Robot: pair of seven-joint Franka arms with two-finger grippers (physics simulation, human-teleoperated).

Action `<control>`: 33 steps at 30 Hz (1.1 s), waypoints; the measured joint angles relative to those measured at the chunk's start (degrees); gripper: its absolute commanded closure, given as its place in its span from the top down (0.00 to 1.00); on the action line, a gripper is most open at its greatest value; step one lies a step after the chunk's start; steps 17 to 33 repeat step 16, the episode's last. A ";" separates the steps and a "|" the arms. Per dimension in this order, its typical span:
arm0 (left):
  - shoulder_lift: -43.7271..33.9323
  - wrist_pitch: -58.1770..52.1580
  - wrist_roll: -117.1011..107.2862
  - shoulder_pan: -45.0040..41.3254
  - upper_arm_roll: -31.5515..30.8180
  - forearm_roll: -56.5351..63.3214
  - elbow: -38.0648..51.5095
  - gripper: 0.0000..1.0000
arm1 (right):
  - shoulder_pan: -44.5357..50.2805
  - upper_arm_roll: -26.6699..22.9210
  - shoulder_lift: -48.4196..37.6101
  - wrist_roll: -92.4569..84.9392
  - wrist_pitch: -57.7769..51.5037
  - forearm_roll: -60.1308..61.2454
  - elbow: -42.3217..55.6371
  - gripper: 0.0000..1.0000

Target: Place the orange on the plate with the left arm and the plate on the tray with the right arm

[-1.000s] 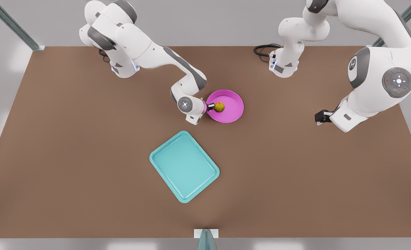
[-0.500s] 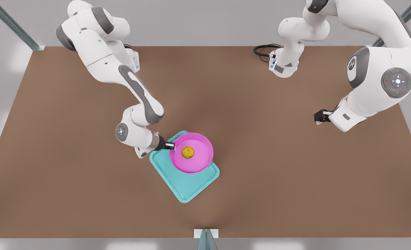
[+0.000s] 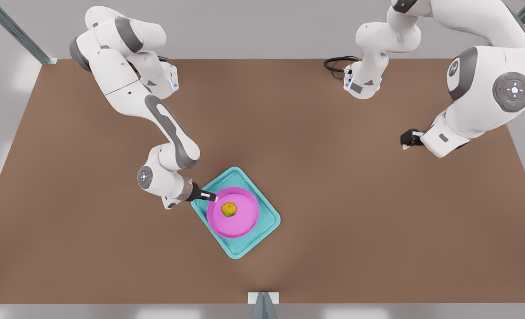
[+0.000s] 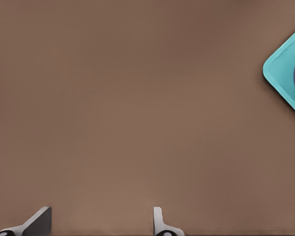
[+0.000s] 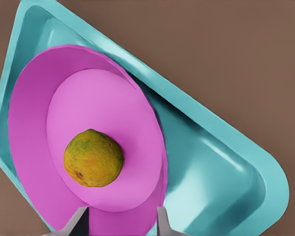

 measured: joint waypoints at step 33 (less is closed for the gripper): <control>2.60 -2.67 -1.36 0.33 -0.49 0.01 2.18 1.00 | -5.33 -18.89 -29.55 -10.85 -60.98 -35.76 20.97 1.00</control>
